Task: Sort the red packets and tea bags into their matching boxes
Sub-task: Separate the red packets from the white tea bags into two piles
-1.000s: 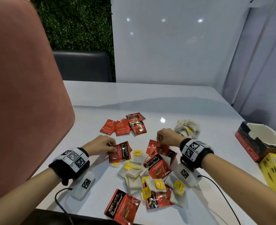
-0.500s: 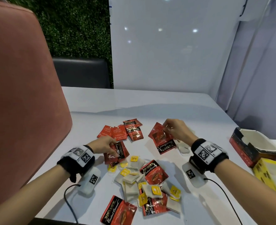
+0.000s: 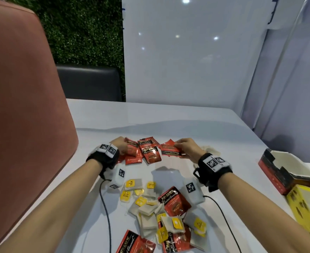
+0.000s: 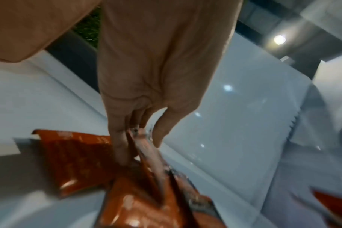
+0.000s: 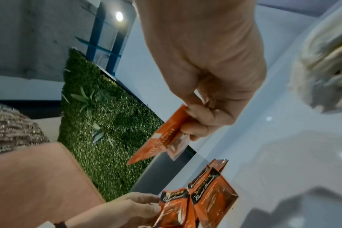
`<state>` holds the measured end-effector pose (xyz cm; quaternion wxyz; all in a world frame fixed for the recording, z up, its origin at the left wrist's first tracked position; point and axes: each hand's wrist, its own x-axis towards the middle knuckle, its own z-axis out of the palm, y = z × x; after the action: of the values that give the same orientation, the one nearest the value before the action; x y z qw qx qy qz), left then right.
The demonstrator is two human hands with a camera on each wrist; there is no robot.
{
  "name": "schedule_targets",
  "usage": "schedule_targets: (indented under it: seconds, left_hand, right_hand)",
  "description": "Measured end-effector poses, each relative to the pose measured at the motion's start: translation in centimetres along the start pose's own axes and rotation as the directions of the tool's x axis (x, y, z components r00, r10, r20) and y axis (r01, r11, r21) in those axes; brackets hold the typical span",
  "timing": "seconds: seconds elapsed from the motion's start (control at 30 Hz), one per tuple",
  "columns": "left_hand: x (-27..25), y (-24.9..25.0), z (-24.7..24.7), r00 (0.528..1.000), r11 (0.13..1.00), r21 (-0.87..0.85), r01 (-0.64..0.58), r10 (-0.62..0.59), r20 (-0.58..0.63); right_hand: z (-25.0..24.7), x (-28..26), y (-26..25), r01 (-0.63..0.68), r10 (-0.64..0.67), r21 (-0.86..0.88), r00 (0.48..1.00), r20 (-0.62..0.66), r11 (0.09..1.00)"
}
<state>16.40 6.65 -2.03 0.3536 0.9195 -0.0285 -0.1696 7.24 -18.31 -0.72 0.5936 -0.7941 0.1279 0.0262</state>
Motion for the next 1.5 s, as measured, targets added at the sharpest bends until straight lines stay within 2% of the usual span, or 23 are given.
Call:
schedule_targets:
  seconds: [0.1, 0.13, 0.27, 0.37, 0.43, 0.47, 0.53, 0.6, 0.67, 0.73, 0.8, 0.83, 0.9, 0.97, 1.07, 1.17, 1.27, 1.37, 1.5]
  left_hand:
    - [-0.7, -0.5, 0.3, 0.981, 0.969, 0.242, -0.055, 0.097, -0.166]
    - [-1.7, -0.7, 0.0, 0.976, 0.961, 0.262, -0.093, 0.141, -0.168]
    - [-8.1, -2.3, -1.9, 0.968, 0.957, 0.143, -0.251, 0.247, 0.042]
    - [-12.4, -4.0, -2.0, 0.938, 0.928, 0.189, -0.321, 0.284, 0.199]
    - [-13.7, -4.5, -1.3, 0.912, 0.897, 0.241, -0.371, 0.302, 0.278]
    - [-13.8, -4.5, -0.8, 0.896, 0.874, 0.270, -0.404, 0.318, 0.310]
    - [-13.1, -4.3, 0.2, 0.861, 0.825, 0.323, -0.463, 0.333, 0.384]
    - [-11.8, -3.9, 1.7, 0.828, 0.766, 0.401, -0.501, 0.291, 0.479]
    - [-10.7, -3.3, 3.1, 0.811, 0.669, 0.520, -0.531, 0.224, 0.540]
    - [-10.2, -2.8, 4.0, 0.812, 0.606, 0.578, -0.547, 0.215, 0.543]
    - [-9.8, -2.6, 4.5, 0.820, 0.631, 0.554, -0.543, 0.256, 0.513]
    - [-9.7, -2.7, 4.8, 0.828, 0.659, 0.532, -0.532, 0.273, 0.490]
    - [-9.5, -2.6, 5.0, 0.838, 0.675, 0.517, -0.526, 0.305, 0.453]
    - [-9.5, -2.4, 5.1, 0.843, 0.651, 0.549, -0.524, 0.303, 0.445]
    - [-9.3, -2.0, 4.6, 0.844, 0.621, 0.582, -0.526, 0.298, 0.446]
    - [-8.7, -2.2, 4.2, 0.863, 0.638, 0.585, -0.500, 0.317, 0.393]
    - [-8.5, -2.2, 3.4, 0.875, 0.700, 0.526, -0.482, 0.354, 0.331]
    - [-8.8, -1.7, 1.9, 0.889, 0.802, 0.386, -0.456, 0.393, 0.233]
    - [-9.6, 1.3, 0.2, 0.897, 0.882, 0.176, -0.438, 0.414, 0.158]
  right_hand:
    - [1.7, 2.5, -1.2, -0.010, 0.011, -0.001, 0.999, 0.040, 1.000]
    - [2.3, 3.2, -1.7, -0.009, 0.009, -0.001, 0.998, 0.064, 1.000]
    - [5.0, 5.0, -3.5, 0.007, -0.004, -0.033, 0.996, 0.085, 0.999]
    - [6.8, 6.5, -3.5, -0.021, 0.026, -0.068, 0.996, 0.080, 0.997]
    - [7.9, 6.9, -2.8, -0.003, 0.033, -0.240, 0.992, 0.119, 0.971]
    - [8.1, 6.3, -2.7, 0.036, 0.019, -0.404, 0.991, 0.132, 0.914]
    - [8.3, 5.1, -2.7, 0.161, -0.078, -0.697, 0.986, 0.150, 0.699]
    - [8.2, 3.2, -2.9, 0.276, -0.158, -0.791, 0.961, 0.226, 0.546]
    - [7.9, 1.3, -3.1, 0.362, -0.131, -0.822, 0.931, 0.340, 0.440]
    - [7.5, -0.8, -2.8, 0.388, 0.035, -0.825, 0.897, 0.440, 0.411]
    - [7.6, -3.1, -2.0, 0.385, 0.180, -0.828, 0.855, 0.486, 0.408]
    - [7.8, -4.1, -1.2, 0.385, 0.215, -0.839, 0.847, 0.487, 0.383]
    - [8.3, -5.1, 0.4, 0.377, 0.193, -0.861, 0.869, 0.456, 0.341]
    - [8.6, -5.3, 1.4, 0.332, 0.159, -0.859, 0.895, 0.418, 0.391]
    - [8.6, -4.9, 1.7, 0.236, 0.201, -0.786, 0.889, 0.412, 0.571]
    - [8.6, -4.7, 1.9, 0.211, 0.142, -0.716, 0.906, 0.399, 0.666]
    - [7.6, -4.6, 1.9, 0.180, 0.040, -0.580, 0.938, 0.345, 0.794]
    - [5.0, -4.6, 1.4, 0.138, -0.036, -0.318, 0.952, 0.305, 0.938]
    - [-0.5, -5.3, 0.0, 0.132, -0.117, -0.032, 0.951, 0.286, 0.991]
